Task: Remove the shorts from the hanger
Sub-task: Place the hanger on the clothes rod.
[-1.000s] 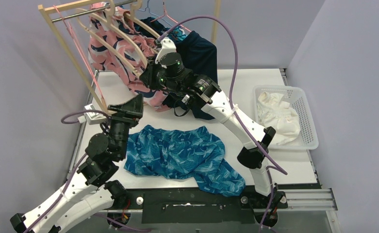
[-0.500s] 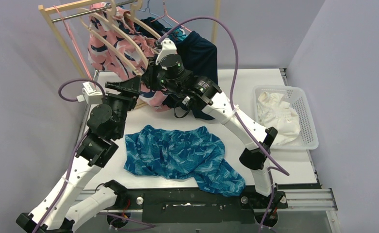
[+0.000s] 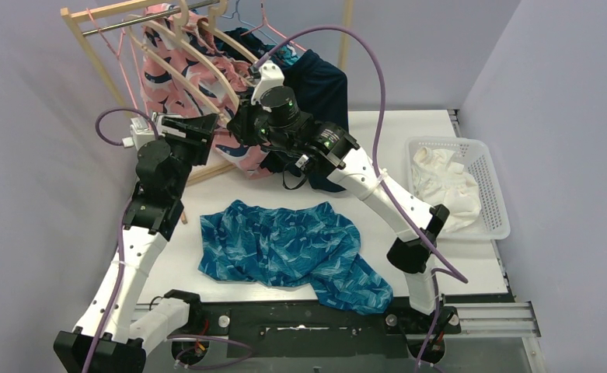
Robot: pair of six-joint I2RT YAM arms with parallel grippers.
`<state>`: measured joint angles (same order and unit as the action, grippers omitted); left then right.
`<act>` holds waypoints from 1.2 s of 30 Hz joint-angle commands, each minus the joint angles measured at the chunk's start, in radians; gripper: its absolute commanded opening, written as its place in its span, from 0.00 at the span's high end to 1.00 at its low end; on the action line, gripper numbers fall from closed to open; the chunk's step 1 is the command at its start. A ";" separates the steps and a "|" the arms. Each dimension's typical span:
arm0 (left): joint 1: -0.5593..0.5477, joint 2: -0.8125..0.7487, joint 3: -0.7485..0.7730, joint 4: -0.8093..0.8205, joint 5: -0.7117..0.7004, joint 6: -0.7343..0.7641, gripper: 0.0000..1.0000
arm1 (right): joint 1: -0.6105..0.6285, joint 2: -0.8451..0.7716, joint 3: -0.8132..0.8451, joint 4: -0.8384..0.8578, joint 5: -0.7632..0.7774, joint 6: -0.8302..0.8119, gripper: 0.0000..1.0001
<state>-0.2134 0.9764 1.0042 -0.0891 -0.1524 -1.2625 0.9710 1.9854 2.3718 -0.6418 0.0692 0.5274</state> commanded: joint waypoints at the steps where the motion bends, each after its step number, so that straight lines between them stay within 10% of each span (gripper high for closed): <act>1: 0.010 -0.004 0.037 0.120 0.131 -0.001 0.35 | 0.000 -0.043 -0.003 -0.020 -0.017 -0.021 1.00; 11: 0.012 0.048 0.061 0.159 0.206 0.007 0.38 | -0.005 -0.048 -0.004 -0.028 -0.063 -0.040 1.00; 22: 0.018 0.066 0.062 0.172 0.197 -0.022 1.00 | -0.002 -0.066 -0.013 -0.012 -0.081 -0.051 0.95; 36: 0.024 0.017 0.035 0.196 0.064 -0.216 1.00 | 0.028 -0.152 -0.073 0.059 -0.059 -0.075 0.61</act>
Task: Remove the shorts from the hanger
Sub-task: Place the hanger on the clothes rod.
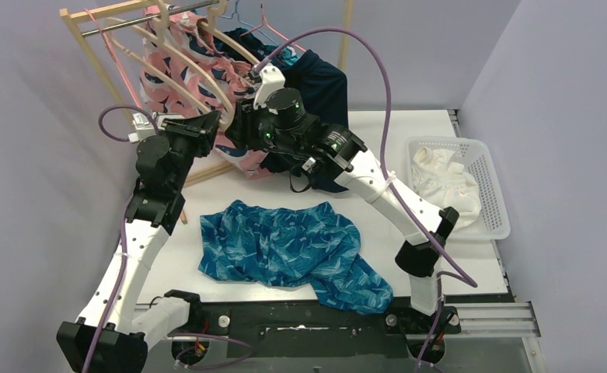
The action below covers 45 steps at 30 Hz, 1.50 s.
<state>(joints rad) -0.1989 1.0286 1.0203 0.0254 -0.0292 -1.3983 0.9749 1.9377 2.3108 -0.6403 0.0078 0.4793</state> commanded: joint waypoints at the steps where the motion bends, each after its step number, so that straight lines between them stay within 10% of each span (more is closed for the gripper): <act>1: 0.012 -0.031 0.017 0.086 -0.054 -0.110 1.00 | 0.031 -0.118 -0.024 0.062 0.001 -0.033 0.55; 15: 0.060 0.052 0.049 0.180 0.162 -0.321 1.00 | 0.097 -0.296 -0.194 0.073 0.127 -0.051 0.48; 34: 0.140 0.116 0.353 -0.305 0.231 -0.191 1.00 | 0.099 -0.284 -0.215 0.065 0.149 -0.056 0.47; 45: 0.150 0.149 0.308 -0.306 0.322 -0.219 1.00 | 0.098 -0.299 -0.239 0.080 0.152 -0.062 0.47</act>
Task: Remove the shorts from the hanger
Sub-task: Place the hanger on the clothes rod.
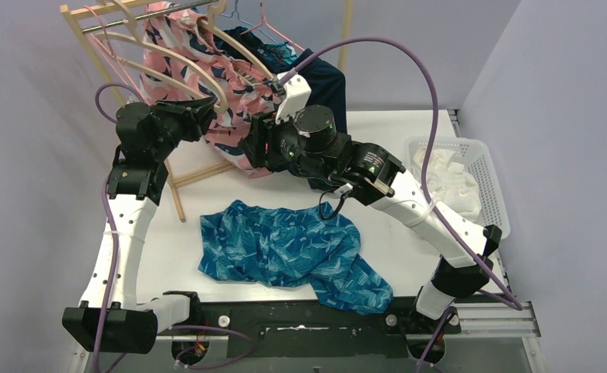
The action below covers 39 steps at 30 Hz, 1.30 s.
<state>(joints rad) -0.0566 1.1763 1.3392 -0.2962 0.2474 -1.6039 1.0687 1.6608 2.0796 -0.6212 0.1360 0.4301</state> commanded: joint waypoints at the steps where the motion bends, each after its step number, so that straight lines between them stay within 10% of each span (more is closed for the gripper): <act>1: 0.008 -0.001 -0.015 0.012 0.042 -0.004 1.00 | 0.005 -0.024 -0.011 0.062 0.024 -0.015 0.47; 13: 0.005 -0.035 -0.049 -0.052 0.007 0.087 1.00 | 0.000 0.006 -0.017 0.216 -0.017 -0.102 0.48; 23: 0.004 -0.041 -0.045 -0.042 0.017 0.107 1.00 | -0.063 0.244 0.288 0.184 -0.113 -0.182 0.49; 33: 0.004 -0.043 -0.040 -0.022 0.023 0.106 1.00 | -0.105 0.262 0.296 0.210 -0.136 -0.164 0.98; 39: 0.008 -0.038 -0.035 0.003 0.036 0.112 1.00 | -0.078 0.276 0.312 0.233 -0.060 -0.111 1.00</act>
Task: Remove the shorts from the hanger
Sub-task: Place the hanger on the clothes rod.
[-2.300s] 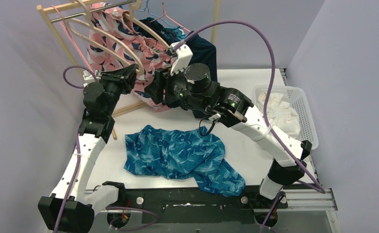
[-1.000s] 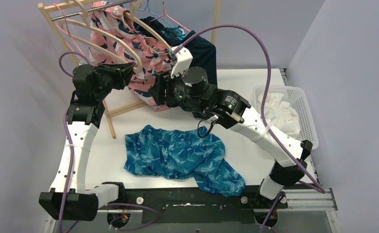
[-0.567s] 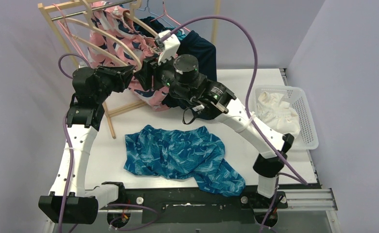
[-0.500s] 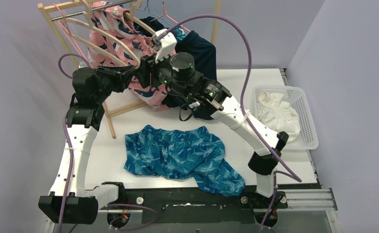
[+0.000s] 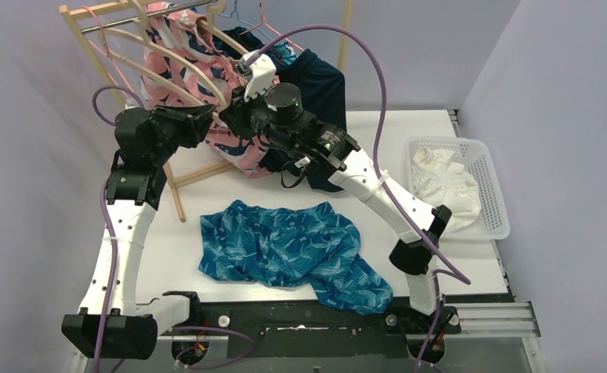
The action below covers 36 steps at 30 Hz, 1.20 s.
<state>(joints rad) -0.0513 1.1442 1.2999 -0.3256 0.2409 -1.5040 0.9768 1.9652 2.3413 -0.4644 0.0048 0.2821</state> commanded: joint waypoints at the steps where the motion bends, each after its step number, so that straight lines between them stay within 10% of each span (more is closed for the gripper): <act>1: 0.004 -0.004 0.007 0.035 0.044 0.019 1.00 | 0.020 -0.022 0.058 0.074 0.100 0.057 1.00; 13: 0.019 -0.054 0.010 0.052 0.039 0.047 0.52 | -0.012 0.002 0.080 0.059 0.047 0.195 1.00; 36: 0.020 -0.127 -0.061 0.098 0.043 0.038 0.47 | -0.026 -0.013 0.020 0.090 -0.030 0.231 0.58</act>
<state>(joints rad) -0.0353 1.0649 1.2472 -0.3225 0.2592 -1.4628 0.9558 2.0064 2.3951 -0.4530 0.0086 0.5072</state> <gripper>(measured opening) 0.524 0.384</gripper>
